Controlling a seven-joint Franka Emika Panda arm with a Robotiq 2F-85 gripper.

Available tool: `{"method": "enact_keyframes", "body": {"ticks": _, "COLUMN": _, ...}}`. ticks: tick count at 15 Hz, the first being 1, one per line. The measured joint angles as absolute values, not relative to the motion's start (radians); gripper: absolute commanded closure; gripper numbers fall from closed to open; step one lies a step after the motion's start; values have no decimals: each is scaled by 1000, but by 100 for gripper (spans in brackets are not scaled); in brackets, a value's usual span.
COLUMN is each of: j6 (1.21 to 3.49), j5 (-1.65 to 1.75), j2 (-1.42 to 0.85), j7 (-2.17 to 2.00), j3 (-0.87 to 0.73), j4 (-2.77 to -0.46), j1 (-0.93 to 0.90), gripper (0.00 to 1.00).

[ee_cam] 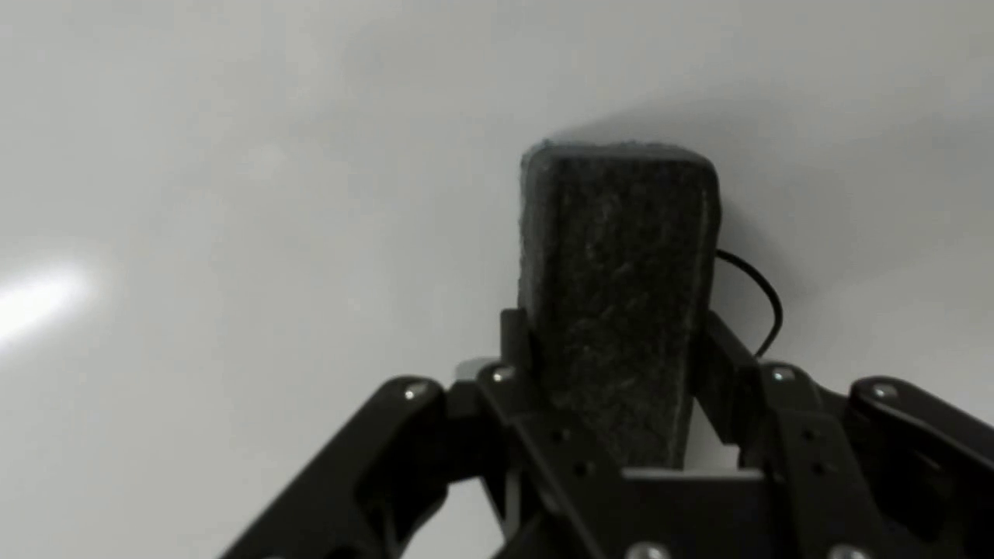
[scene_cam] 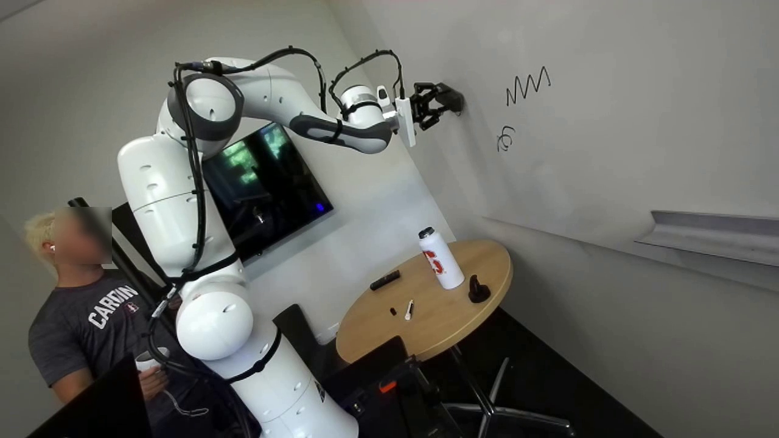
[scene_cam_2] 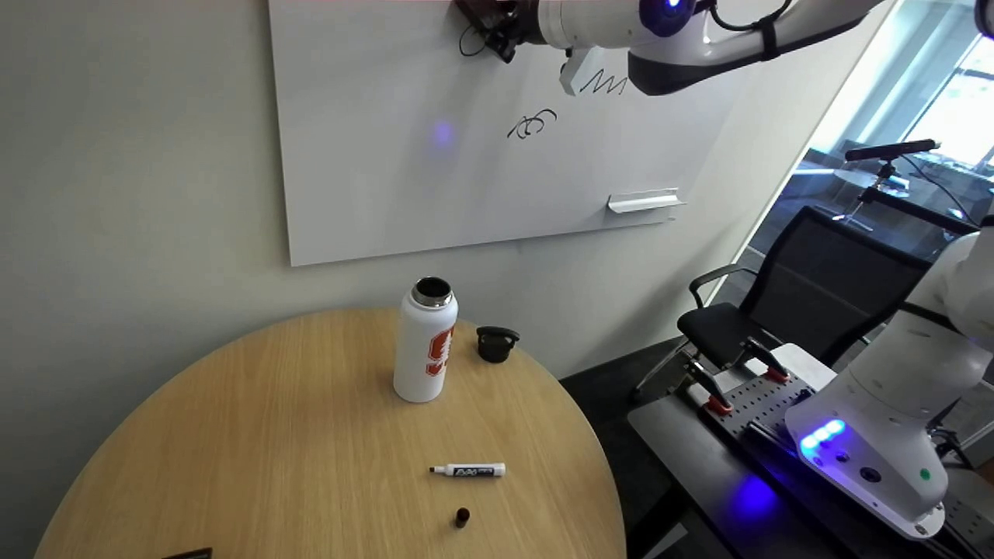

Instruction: Use the duster to erase the board

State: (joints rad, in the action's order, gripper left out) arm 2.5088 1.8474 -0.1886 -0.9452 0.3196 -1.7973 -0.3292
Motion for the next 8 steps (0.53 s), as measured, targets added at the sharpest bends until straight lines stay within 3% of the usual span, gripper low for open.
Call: {"method": "enact_keyframes", "body": {"ticks": 8, "j6": 2549, "j5": 1849, "j2": -247, "j7": -945, "j3": 328, "j4": -1776, "j1": -338, "gripper": 73}}
